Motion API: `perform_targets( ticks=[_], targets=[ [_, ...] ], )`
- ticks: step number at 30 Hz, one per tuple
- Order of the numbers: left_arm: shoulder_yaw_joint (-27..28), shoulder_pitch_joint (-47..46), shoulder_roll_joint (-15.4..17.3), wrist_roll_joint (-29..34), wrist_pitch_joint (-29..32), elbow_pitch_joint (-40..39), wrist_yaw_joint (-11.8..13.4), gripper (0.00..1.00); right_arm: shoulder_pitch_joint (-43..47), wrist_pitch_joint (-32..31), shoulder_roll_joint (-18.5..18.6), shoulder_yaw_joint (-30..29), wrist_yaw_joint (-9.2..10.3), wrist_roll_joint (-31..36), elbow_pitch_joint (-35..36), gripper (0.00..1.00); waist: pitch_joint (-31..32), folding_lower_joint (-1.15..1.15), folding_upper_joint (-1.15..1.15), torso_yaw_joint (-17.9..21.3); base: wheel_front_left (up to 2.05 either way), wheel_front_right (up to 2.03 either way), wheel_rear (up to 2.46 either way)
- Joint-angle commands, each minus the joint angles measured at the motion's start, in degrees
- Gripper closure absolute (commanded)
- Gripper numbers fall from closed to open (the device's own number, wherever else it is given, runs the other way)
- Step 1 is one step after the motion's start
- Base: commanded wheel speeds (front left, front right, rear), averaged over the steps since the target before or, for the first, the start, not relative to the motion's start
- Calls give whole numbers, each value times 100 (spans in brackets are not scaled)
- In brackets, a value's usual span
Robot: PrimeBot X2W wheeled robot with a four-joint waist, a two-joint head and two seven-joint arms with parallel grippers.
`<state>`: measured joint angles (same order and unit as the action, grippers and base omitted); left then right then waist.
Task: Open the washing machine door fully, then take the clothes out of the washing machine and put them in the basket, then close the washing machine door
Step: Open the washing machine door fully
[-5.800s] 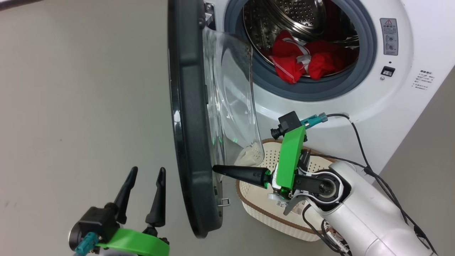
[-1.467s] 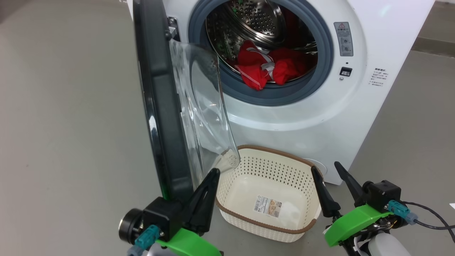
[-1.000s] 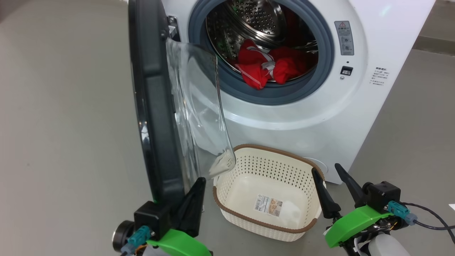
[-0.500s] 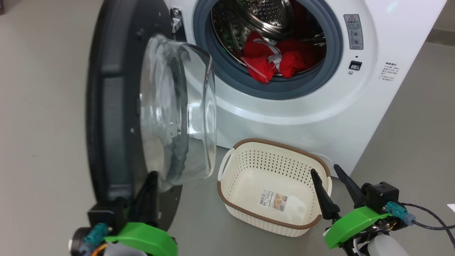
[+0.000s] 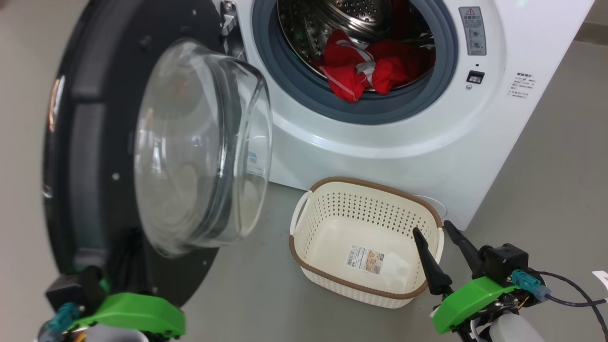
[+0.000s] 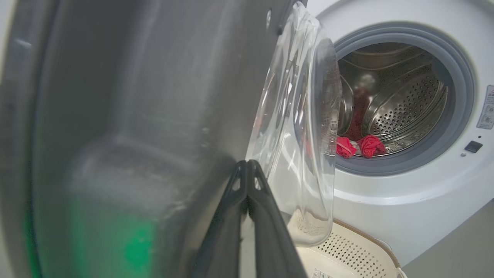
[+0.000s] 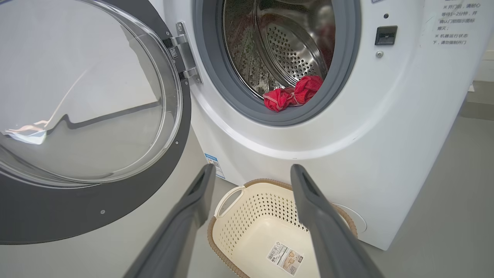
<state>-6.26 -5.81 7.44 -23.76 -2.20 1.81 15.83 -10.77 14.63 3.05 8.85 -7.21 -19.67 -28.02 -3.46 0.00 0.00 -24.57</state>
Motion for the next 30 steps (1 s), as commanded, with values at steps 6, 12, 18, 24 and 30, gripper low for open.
perform_targets(
  ticks=[6, 12, 18, 24, 30],
  targets=[
    [729, -56, 371, -100, -124, -10, 347, 100, -236, 37, -17, 165, -28, 135, 78, 0, -127, 0, 0, 31, 0, 0, 0],
    [1066, -108, 485, -285, -186, 132, 408, 100, -269, 37, -17, 179, -28, 174, 59, 0, -216, 0, 0, 45, 0, 0, 0],
    [1285, -288, 530, -619, -250, 455, 205, 100, -278, 37, -17, 111, -28, 246, 38, 0, -270, 0, 0, 31, 0, 0, 0],
    [1425, -655, 746, -776, -341, 1064, -14, 100, -275, 37, -17, 189, -28, 301, -24, 0, -299, 0, 0, -8, 0, 0, 0],
    [1538, -1029, 878, -916, -530, 1749, -206, 100, -322, 37, -17, 273, -28, 276, -66, 0, -302, 0, 0, 12, 0, 0, 0]
  ],
)
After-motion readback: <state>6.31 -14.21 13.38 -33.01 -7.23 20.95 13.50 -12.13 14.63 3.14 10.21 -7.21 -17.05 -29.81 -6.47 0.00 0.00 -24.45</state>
